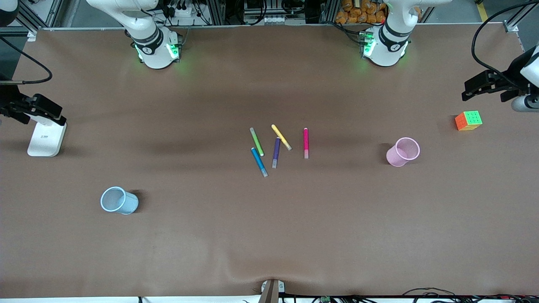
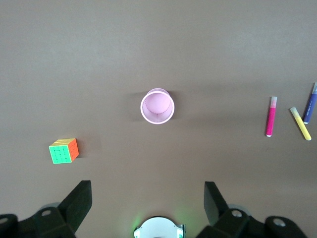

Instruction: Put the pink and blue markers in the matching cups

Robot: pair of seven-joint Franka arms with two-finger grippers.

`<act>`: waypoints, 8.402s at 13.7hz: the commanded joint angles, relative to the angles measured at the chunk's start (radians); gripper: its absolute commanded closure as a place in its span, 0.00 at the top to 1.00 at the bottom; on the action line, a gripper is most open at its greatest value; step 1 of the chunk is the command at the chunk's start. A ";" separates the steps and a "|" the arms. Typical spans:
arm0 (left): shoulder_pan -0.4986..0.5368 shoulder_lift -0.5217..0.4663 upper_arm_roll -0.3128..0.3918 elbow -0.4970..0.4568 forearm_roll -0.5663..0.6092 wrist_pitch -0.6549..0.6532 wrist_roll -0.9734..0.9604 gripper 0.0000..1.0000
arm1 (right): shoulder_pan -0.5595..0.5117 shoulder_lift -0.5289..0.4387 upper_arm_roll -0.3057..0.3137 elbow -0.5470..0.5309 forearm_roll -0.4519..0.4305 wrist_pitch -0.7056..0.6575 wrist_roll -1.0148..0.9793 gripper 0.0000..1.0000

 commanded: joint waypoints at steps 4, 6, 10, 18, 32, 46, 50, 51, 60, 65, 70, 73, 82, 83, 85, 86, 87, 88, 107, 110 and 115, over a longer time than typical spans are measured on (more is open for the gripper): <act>0.001 0.010 0.000 0.012 0.007 0.008 -0.002 1.00 | -0.012 -0.032 0.015 -0.029 -0.018 0.007 0.013 1.00; 0.001 0.010 0.000 0.012 0.008 0.008 -0.002 1.00 | -0.012 -0.032 0.015 -0.029 -0.018 0.005 0.013 1.00; 0.004 0.011 0.000 0.012 0.007 0.006 0.001 1.00 | -0.012 -0.034 0.015 -0.029 -0.018 0.005 0.013 1.00; -0.010 0.046 -0.006 -0.001 0.007 0.003 -0.005 1.00 | -0.014 -0.034 0.015 -0.029 -0.018 0.007 0.013 1.00; -0.056 0.187 -0.092 -0.001 -0.010 0.104 -0.143 1.00 | -0.012 -0.029 0.016 -0.035 -0.018 0.014 0.015 1.00; -0.128 0.347 -0.244 -0.152 -0.036 0.397 -0.438 1.00 | 0.316 0.095 0.024 -0.084 -0.001 0.135 0.125 1.00; -0.200 0.408 -0.244 -0.189 -0.041 0.500 -0.507 1.00 | 0.414 0.210 0.024 -0.080 -0.001 0.267 0.176 1.00; -0.217 0.416 -0.244 -0.203 -0.041 0.531 -0.522 1.00 | 0.437 0.242 0.024 -0.077 0.001 0.298 0.176 1.00; -0.323 0.583 -0.242 -0.223 -0.036 0.770 -0.614 1.00 | 0.500 0.558 0.071 -0.058 -0.001 0.687 0.211 1.00; -0.344 0.640 -0.241 -0.238 -0.032 0.838 -0.630 1.00 | 0.589 0.695 0.070 -0.023 -0.027 0.818 0.289 1.00; -0.357 0.681 -0.241 -0.240 -0.030 0.878 -0.634 0.65 | 0.644 0.770 0.071 0.032 -0.132 0.829 0.413 1.00; -0.360 0.694 -0.239 -0.238 -0.030 0.882 -0.634 0.60 | 0.655 0.802 0.071 0.046 -0.197 0.850 0.469 1.00; -0.355 0.701 -0.238 -0.238 -0.028 0.901 -0.634 0.00 | 0.675 0.833 0.070 0.048 -0.219 0.895 0.509 1.00; -0.348 0.694 -0.236 -0.235 -0.028 0.893 -0.633 0.00 | 0.675 0.838 0.070 0.048 -0.229 0.905 0.509 1.00; -0.323 0.645 -0.230 -0.231 -0.028 0.832 -0.631 0.00 | 0.675 0.844 0.070 0.048 -0.238 0.909 0.509 0.80; -0.309 0.619 -0.229 -0.226 -0.028 0.794 -0.631 0.00 | 0.675 0.847 0.070 0.048 -0.242 0.909 0.507 0.71; -0.296 0.591 -0.227 -0.225 -0.027 0.769 -0.628 0.00 | 0.675 0.847 0.070 0.048 -0.246 0.909 0.507 0.62; -0.270 0.565 -0.227 -0.225 -0.003 0.750 -0.625 0.00 | 0.675 0.847 0.070 0.048 -0.246 0.909 0.507 0.58; 0.024 0.218 -0.235 -0.364 0.478 0.655 -0.476 0.00 | 0.418 0.704 0.117 0.060 -0.228 0.677 0.032 0.00; 0.091 0.186 -0.239 -0.463 0.548 0.776 -0.476 0.00 | 0.364 0.651 0.114 0.060 -0.228 0.523 -0.137 0.00; 0.131 0.177 -0.241 -0.565 0.607 0.933 -0.504 0.00 | 0.258 0.626 0.104 0.161 -0.245 0.263 -0.491 0.00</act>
